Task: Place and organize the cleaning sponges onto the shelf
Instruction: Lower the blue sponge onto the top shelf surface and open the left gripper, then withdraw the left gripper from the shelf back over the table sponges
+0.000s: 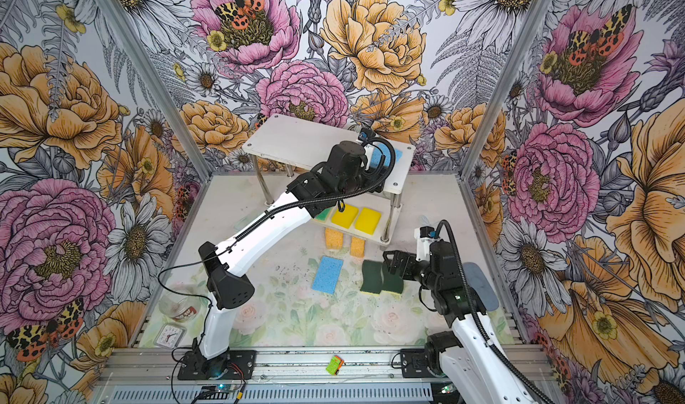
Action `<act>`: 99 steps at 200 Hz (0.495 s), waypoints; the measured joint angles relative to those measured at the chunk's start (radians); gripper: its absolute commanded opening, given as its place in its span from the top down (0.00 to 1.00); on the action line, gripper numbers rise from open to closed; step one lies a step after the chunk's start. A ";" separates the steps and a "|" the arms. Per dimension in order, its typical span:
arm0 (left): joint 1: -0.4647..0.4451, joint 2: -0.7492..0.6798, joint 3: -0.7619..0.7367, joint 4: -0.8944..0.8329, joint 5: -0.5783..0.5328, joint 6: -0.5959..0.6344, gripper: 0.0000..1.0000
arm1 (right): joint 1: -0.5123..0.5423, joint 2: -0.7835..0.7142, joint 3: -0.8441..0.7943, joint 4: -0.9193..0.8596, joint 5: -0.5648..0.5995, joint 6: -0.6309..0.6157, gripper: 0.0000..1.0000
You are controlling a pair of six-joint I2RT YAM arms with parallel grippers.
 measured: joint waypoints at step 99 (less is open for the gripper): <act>-0.003 0.000 0.006 0.000 0.023 -0.030 0.14 | 0.000 0.000 0.000 0.000 0.000 0.000 0.00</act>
